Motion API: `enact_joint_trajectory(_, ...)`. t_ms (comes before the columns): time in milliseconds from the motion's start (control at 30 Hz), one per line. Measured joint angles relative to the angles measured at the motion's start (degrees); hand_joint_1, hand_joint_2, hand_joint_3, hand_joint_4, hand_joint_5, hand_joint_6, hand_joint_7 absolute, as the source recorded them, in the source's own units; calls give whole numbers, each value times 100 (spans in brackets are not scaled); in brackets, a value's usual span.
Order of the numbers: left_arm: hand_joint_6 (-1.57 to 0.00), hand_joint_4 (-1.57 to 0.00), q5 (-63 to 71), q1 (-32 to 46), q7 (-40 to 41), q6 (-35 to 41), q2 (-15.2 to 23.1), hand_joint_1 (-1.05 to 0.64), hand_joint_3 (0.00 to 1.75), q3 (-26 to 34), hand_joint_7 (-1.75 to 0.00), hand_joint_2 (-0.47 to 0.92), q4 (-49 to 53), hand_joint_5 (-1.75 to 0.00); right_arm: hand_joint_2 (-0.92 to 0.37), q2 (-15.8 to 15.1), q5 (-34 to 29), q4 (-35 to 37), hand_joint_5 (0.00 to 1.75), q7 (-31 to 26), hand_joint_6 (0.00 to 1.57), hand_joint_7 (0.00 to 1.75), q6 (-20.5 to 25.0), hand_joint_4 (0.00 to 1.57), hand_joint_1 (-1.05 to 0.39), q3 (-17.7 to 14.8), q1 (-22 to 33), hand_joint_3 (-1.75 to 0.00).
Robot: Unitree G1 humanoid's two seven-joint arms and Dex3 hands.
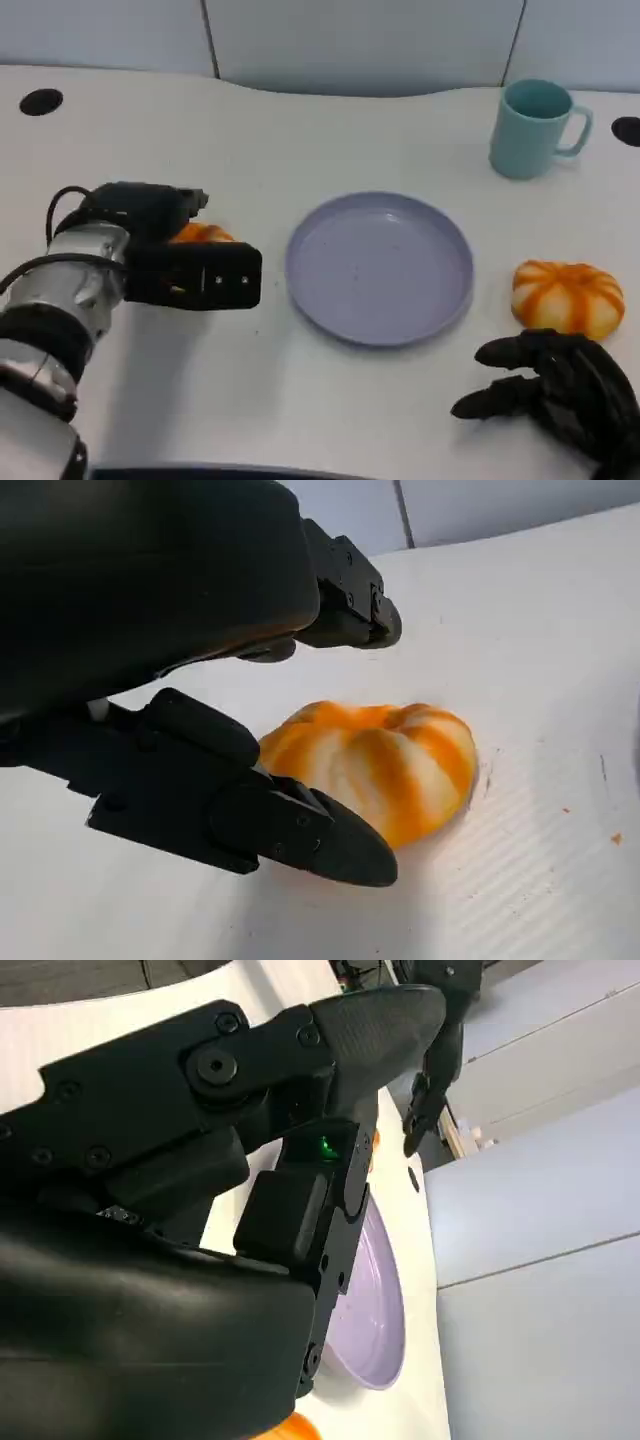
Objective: Grasp the bread from the table and place it into the plate.
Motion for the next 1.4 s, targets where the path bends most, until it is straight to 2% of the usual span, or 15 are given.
enact_joint_trajectory(233, -20, -7, -55, -357, -127, 141, -201, -82, 0, -126, 0, 87, 533, -17, -92, 5, 97, -64, 1, 107, 138, 0, 30, 149, -62, -10, 77, -13)
enact_joint_trajectory(767, -17, -7, -243, -374, -431, 558, -523, -78, 0, -321, 0, 86, 935, -10, -92, 11, 149, -448, 0, 141, 136, 0, 146, 147, -62, 32, 358, -15)
enact_joint_trajectory(900, -18, -10, -230, -363, -406, 606, -596, -71, 0, -428, 0, 81, 970, -11, -92, 7, 205, -484, 0, 147, 135, 0, 225, 147, -61, 27, 376, -15)
enact_joint_trajectory(1000, -28, -23, -173, -298, -152, 581, -597, -61, 0, -541, -4, 77, 982, -15, -92, 6, 215, -494, 1, 151, 136, 0, 235, 148, -60, 26, 384, -15)
enact_joint_trajectory(1033, -47, -37, -158, -262, -49, 578, -600, -53, 0, -589, -11, 75, 987, -34, -92, 5, 218, -501, 1, 150, 136, 1, 243, 148, -61, 24, 389, -14)
enact_joint_trajectory(1100, -63, -35, -103, -215, 228, 540, -601, -47, 0, -686, -15, 76, 993, -72, -92, 1, 222, -515, 1, 146, 136, 1, 280, 148, -61, 20, 391, -13)
enact_joint_trajectory(1133, -66, -34, -81, -202, 359, 521, -600, -46, 0, -729, -17, 76, 995, -86, -92, -2, 223, -528, 1, 144, 136, 1, 301, 148, -61, 20, 395, -13)
enact_joint_trajectory(1233, -70, -36, 5, -199, 555, 509, -596, -42, 0, -815, -21, 78, 1000, -99, -92, -4, 222, -574, 1, 142, 136, 1, 329, 148, -62, 22, 422, -13)
enact_joint_trajectory(1267, -65, -50, 5, -199, 595, 506, -595, -34, 0, -826, -18, 78, 1003, -110, -92, -4, 223, -576, 1, 142, 136, 1, 330, 148, -62, 21, 425, -13)
enact_joint_trajectory(1300, -66, -57, 20, -189, 734, 492, -587, -30, 0, -852, -15, 78, 1003, -122, -92, -4, 222, -573, 1, 139, 136, 1, 322, 148, -62, 20, 424, -13)
enact_joint_trajectory(1333, -73, -60, 43, -150, 917, 462, -574, -26, 0, -885, -18, 80, 1003, -147, -92, -3, 220, -563, 1, 136, 137, 1, 304, 149, -63, 19, 422, -13)
enact_joint_trajectory(1367, -75, -61, 77, -97, 1116, 432, -563, -24, 0, -930, -20, 80, 1005, -156, -92, -3, 219, -559, 1, 125, 137, 1, 290, 149, -64, 18, 424, -13)
enact_joint_trajectory(1400, -78, -62, 100, -51, 1275, 410, -558, -24, 0, -957, -33, 82, 1008, -165, -92, -3, 217, -562, 1, 108, 137, 1, 287, 148, -64, 18, 425, -13)
